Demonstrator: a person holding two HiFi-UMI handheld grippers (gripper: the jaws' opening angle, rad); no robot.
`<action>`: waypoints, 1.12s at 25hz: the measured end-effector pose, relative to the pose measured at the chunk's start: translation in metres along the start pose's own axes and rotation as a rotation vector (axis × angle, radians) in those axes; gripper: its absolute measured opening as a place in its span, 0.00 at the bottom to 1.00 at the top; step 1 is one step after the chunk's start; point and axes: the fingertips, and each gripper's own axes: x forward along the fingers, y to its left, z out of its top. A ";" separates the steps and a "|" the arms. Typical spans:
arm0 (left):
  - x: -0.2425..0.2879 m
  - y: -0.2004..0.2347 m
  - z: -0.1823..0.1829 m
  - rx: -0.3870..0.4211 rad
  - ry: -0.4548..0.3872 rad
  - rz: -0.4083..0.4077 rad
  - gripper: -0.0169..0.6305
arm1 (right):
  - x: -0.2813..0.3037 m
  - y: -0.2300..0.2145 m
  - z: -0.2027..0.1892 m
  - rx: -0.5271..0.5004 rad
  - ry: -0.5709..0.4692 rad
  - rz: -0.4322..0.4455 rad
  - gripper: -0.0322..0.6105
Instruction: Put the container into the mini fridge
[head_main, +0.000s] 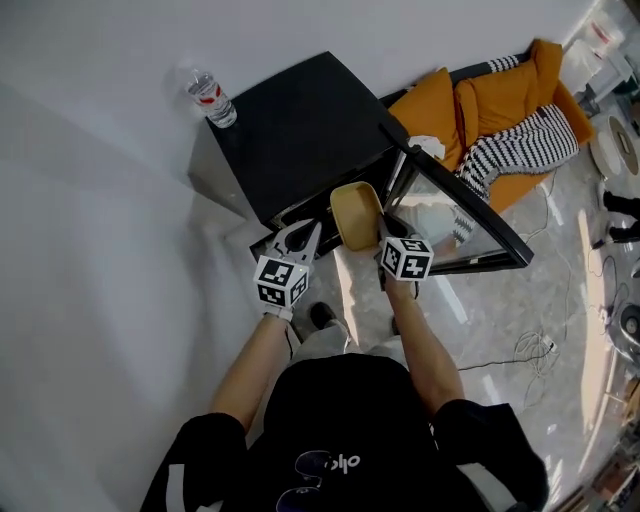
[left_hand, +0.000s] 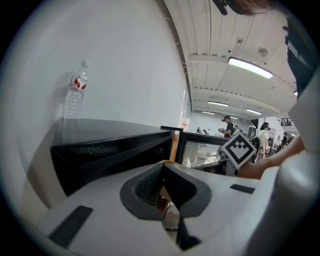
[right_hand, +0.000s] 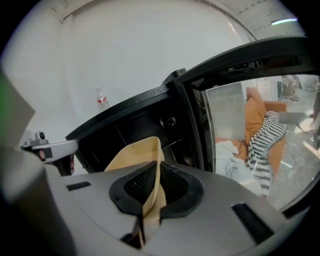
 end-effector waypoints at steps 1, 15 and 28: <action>0.002 0.000 0.000 0.002 -0.003 -0.005 0.04 | 0.002 -0.001 0.000 0.017 -0.014 -0.012 0.09; 0.016 -0.007 -0.025 0.021 0.020 -0.042 0.04 | 0.056 -0.012 0.016 0.129 -0.117 -0.093 0.09; 0.010 0.004 -0.015 0.018 -0.001 -0.014 0.04 | 0.100 0.017 0.045 0.074 -0.126 -0.052 0.09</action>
